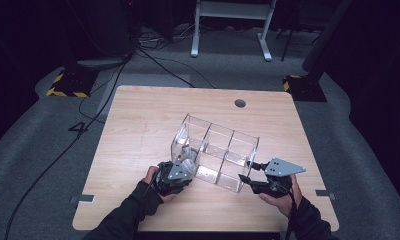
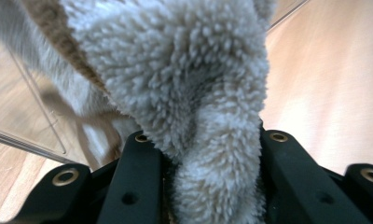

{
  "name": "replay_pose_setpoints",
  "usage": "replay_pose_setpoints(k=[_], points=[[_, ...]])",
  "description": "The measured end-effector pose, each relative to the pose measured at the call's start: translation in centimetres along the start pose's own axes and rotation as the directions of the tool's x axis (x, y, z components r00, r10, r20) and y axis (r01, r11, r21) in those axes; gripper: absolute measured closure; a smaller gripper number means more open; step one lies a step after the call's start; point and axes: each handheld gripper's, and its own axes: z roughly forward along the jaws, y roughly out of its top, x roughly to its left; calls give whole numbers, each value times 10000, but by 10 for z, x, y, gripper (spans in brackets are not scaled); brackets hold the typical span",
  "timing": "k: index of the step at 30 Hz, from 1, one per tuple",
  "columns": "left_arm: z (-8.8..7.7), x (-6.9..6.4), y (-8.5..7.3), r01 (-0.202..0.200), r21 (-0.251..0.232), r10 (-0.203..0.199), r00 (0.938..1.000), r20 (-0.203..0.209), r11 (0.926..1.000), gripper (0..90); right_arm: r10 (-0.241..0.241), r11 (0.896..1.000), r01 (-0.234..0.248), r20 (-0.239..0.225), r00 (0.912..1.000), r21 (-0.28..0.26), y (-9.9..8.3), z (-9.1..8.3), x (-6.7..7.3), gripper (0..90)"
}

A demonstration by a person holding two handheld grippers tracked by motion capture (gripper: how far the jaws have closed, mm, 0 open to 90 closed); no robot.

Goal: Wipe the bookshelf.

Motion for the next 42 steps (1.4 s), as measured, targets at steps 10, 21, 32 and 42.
replay_pose_setpoints(k=[10,21,32,42], points=[[-36,-18,48,-141,-2852,248,9991,339,9584,708,7,10000,-7,3,10000,-5,0,0,0,461],[4,-17,76,-109,-2641,122,9999,36,9644,716,33,10000,-32,23,10000,-33,0,0,0,461],[32,-12,49,406,-1535,-414,9991,-23,9873,718,6,10000,-6,52,10000,1,0,0,1,463],[63,-15,29,401,-313,-400,9992,43,9987,720,22,10000,-22,101,9999,-8,0,1,2,463]])
